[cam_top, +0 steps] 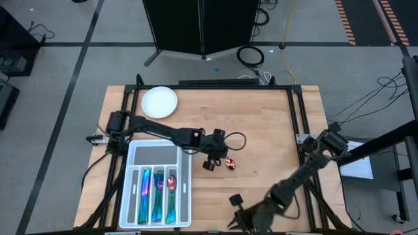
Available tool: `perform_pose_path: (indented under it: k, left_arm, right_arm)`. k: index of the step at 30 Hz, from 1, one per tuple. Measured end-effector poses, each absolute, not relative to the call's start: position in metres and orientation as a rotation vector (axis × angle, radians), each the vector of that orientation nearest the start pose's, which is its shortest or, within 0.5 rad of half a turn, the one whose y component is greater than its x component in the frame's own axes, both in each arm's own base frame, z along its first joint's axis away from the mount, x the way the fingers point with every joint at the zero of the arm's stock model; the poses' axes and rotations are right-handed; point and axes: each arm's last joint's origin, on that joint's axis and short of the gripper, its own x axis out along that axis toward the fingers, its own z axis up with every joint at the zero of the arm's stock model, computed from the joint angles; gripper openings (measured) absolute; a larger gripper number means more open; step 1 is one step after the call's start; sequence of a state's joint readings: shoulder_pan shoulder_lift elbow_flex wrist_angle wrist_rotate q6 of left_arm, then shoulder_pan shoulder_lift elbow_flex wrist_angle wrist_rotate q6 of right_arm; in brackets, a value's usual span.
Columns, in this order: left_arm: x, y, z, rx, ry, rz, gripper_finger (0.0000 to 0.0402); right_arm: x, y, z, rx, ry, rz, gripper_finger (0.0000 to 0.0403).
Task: Sort silverware
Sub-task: Put the iridescent blue spoon in the silverware tray
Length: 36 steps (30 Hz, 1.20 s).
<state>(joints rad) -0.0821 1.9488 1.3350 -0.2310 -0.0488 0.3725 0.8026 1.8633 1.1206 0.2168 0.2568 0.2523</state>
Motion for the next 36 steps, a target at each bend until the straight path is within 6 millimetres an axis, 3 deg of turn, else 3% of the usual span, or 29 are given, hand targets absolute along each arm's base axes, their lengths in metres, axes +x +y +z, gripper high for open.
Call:
perform_pose_path:
  k: [5,10,15,27,36]
  left_arm:
    - [0.436,-0.026,0.178,0.5,0.891,-0.303,0.0081]
    - [0.443,-0.013,0.161,0.531,0.954,-0.35,0.0081]
    - [0.443,-0.005,0.144,0.518,1.023,-0.354,0.0081]
    - [0.447,-0.005,0.143,0.648,0.968,-0.4,0.0081]
    - [0.449,0.005,0.132,0.595,0.98,-0.427,0.0081]
  right_arm:
    - [0.278,0.255,0.154,0.057,0.583,0.444,0.0005]
    - [0.266,0.249,0.138,0.11,0.65,0.419,0.0001]
    - [0.26,0.246,0.143,0.116,0.644,0.427,0.0]
    - [0.257,0.246,0.15,0.1,0.634,0.44,0.0]
    - [0.257,0.246,0.151,0.1,0.63,0.441,0.0]
